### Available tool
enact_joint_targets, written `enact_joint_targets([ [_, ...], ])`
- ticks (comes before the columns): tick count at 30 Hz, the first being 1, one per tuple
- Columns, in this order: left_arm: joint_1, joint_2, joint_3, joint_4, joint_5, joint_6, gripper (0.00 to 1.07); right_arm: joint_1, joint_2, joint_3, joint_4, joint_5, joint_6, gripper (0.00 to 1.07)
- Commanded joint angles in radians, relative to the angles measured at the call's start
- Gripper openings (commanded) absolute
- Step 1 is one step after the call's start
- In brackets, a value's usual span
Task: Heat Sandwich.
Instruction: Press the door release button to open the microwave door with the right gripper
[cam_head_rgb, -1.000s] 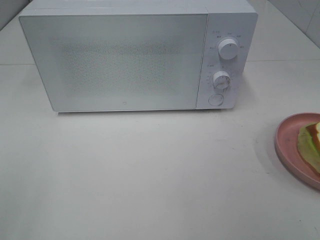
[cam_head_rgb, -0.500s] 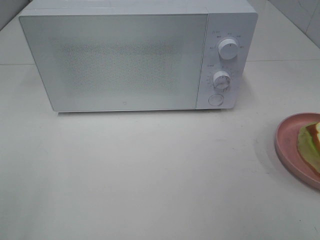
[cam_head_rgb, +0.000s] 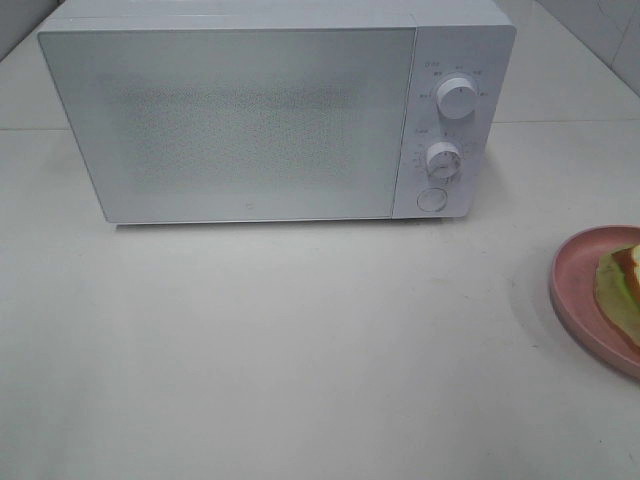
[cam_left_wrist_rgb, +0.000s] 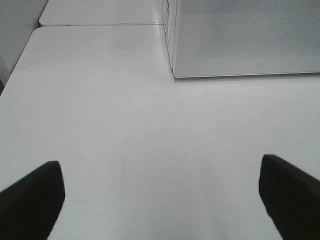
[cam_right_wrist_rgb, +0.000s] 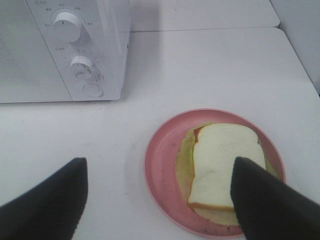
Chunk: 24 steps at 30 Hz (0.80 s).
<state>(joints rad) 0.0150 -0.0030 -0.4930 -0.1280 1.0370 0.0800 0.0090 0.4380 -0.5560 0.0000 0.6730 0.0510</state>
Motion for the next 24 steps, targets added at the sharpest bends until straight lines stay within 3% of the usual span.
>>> enact_joint_targets([
  [1,-0.001,-0.028,0.002,-0.004,-0.009,-0.004,1.03,-0.005,0.059,-0.006,0.0,-0.071,-0.003,0.76],
  [24,-0.001,-0.028,0.002,-0.004,-0.009,-0.004,1.03,-0.005,0.486,-0.006,0.0,-0.54,-0.003,0.76],
])
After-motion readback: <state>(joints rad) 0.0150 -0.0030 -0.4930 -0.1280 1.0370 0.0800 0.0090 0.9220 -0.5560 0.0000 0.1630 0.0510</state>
